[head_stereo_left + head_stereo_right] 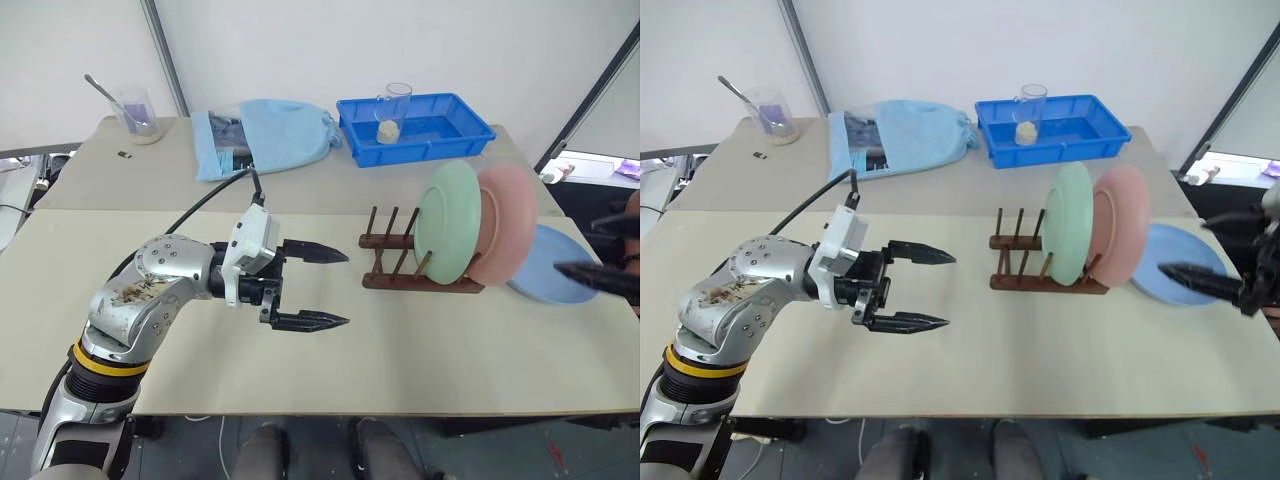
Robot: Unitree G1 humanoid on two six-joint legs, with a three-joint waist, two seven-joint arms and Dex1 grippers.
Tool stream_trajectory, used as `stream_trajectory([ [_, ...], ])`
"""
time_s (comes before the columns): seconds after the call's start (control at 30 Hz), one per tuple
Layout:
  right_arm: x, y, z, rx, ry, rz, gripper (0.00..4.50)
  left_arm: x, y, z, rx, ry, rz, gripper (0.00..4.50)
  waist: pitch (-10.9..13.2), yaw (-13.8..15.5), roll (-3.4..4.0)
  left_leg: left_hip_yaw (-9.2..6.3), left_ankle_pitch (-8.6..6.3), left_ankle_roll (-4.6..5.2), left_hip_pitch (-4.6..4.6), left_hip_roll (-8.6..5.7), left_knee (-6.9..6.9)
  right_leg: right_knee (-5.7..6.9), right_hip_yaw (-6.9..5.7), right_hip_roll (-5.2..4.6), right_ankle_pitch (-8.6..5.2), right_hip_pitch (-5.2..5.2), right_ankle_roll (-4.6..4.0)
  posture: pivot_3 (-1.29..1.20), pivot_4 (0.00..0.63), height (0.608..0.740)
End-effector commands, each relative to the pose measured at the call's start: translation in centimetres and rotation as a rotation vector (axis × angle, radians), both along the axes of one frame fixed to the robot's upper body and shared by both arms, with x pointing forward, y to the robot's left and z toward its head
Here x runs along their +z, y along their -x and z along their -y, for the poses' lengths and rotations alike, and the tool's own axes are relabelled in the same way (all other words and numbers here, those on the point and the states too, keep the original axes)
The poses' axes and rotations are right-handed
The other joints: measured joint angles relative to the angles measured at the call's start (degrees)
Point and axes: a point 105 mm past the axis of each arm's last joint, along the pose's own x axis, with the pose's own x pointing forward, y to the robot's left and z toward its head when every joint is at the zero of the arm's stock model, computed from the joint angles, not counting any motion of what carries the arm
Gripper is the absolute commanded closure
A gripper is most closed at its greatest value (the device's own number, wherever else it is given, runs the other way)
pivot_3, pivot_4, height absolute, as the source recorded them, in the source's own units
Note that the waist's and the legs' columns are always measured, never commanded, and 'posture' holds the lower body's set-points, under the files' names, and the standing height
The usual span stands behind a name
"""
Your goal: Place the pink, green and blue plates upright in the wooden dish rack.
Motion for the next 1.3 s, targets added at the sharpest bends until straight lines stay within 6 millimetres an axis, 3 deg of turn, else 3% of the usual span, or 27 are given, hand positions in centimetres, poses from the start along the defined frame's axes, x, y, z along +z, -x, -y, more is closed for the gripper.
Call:
stream_trajectory([
  [0.03, -1.9, -1.9, 2.4, -0.035, 0.17, 0.055, 0.03, 0.5, 0.7, 0.5, -0.029, 0.001, 0.05, 0.0, 0.01, -0.51, -0.01, 0.03, 0.01, -0.01, 0.02, 0.0, 0.0, -0.03, 0.02, -0.01, 0.0, -0.02, 0.0, 0.0, 0.15, 0.74],
  [0.3, -7.5, -7.5, 4.0, -0.041, 0.241, 0.036, 0.03, 0.5, 1.0, 1.0, -0.021, 0.008, 0.065, 0.0, 0.06, -1.98, 0.02, 0.0, 0.06, -0.04, 0.27, -0.05, 0.0, 0.08, 0.13, 0.11, 0.11, 0.04, -0.12, 0.0, 0.15, 0.74],
  [0.6, -10.9, -11.4, 3.9, -0.096, 0.187, 0.009, 0.03, 0.6, 1.0, 1.2, 0.003, 0.016, 0.069, 0.0, 0.05, -1.62, 0.12, -0.08, 0.12, 0.13, 0.12, -0.1, -0.2, 0.08, 0.16, 0.16, 0.11, -0.02, -0.04, 0.0, 0.15, 0.74],
  [0.7, -11.6, -12.0, 4.2, -0.144, 0.157, -0.014, 0.84, 0.6, 0.9, 1.2, 0.007, 0.016, 0.071, 0.0, 0.05, -1.51, 0.12, -0.09, 0.11, 0.15, 0.02, -0.14, -0.19, -0.02, 0.16, 0.1, 0.21, -0.02, 0.16, 0.0, 0.15, 0.74],
  [1.03, -13.1, -11.5, 4.5, -0.202, 0.124, -0.092, 4.27, 0.5, 0.7, 1.1, 0.02, 0.016, 0.077, 0.0, 0.05, -1.63, 0.12, -0.1, 0.12, 0.14, 0.14, -0.16, -0.1, 0.08, 0.18, 0.09, 0.15, 0.05, 0.02, 0.0, 0.15, 0.74],
  [1.17, -11.9, -11.7, 4.7, -0.237, 0.113, -0.039, 4.27, 0.5, 0.4, 0.9, 0.039, 0.022, 0.076, 0.0, 0.05, -1.56, 0.12, -0.11, 0.12, 0.14, 0.29, -0.15, -0.09, 0.08, 0.18, 0.11, 0.15, 0.21, 0.0, 0.0, 0.15, 0.74],
  [1.3, -7.9, -11.8, 6.1, -0.295, 0.202, 0.118, 4.27, 1.0, -0.5, -0.1, 0.12, 0.052, 0.055, 0.0, 0.06, -1.41, 0.13, -0.12, 0.12, 0.14, 0.23, -0.16, -0.09, 0.06, 0.18, 0.1, 0.15, 0.17, 0.01, 0.0, 0.15, 0.74],
])
